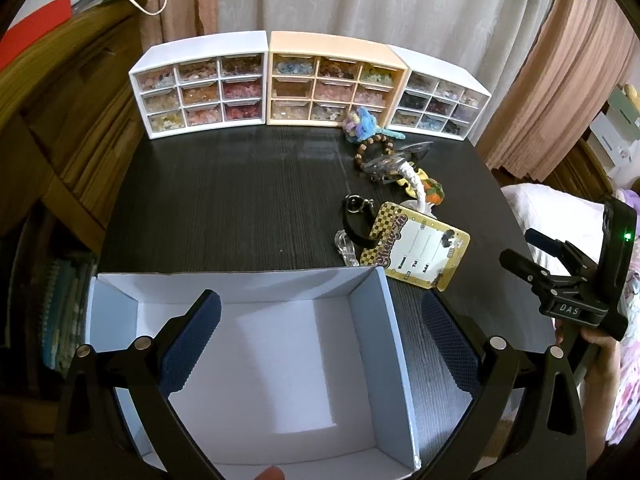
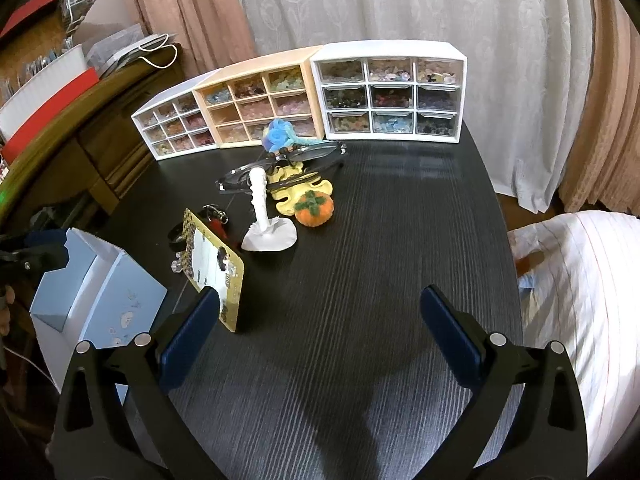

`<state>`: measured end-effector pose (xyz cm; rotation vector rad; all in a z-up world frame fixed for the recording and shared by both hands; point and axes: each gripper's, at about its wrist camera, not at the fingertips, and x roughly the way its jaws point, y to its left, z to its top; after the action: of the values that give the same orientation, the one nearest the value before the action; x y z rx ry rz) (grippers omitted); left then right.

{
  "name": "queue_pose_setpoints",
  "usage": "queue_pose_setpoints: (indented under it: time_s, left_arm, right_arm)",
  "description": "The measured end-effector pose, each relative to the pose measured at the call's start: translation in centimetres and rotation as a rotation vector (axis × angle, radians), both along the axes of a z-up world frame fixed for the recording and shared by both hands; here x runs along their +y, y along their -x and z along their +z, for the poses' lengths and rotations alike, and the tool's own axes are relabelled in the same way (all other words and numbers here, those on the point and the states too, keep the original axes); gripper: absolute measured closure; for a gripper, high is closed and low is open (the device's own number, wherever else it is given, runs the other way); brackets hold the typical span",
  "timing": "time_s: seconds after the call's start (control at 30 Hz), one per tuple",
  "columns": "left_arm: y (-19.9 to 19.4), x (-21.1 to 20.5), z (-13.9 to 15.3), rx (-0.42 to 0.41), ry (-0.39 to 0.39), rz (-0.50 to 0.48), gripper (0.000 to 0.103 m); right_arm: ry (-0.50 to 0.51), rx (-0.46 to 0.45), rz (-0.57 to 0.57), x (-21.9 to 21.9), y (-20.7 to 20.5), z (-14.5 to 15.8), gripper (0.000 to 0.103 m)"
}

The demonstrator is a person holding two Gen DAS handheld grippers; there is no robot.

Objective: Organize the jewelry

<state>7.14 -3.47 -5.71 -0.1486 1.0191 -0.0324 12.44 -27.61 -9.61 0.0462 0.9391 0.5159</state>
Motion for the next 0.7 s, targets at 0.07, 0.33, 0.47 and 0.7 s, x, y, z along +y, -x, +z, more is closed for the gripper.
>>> queue_pose_setpoints:
  time_s: [0.07,0.33,0.47,0.7]
  left_arm:
    - [-0.1,-0.1,-0.1,0.0,0.002,-0.002,0.004]
    - [-0.7,0.9,0.8,-0.085,0.131,0.093,0.004]
    - [-1.3,0.7,2.9,-0.258,0.231,0.092,0.004]
    - [-5.3,-2.0,4.3,-0.357,0.308,-0.016,0.004]
  right_arm:
    - [-0.001,-0.001,-0.001,-0.1,-0.1,-0.1,0.007]
    - [-0.047,-0.065,0.033,-0.4,0.0,-0.3,0.007]
    - [-0.143,-0.102,0.055,-0.6,-0.1,-0.1,0.007]
    - [-0.074,-0.121,0.185,0.9,-0.2,-0.7,0.007]
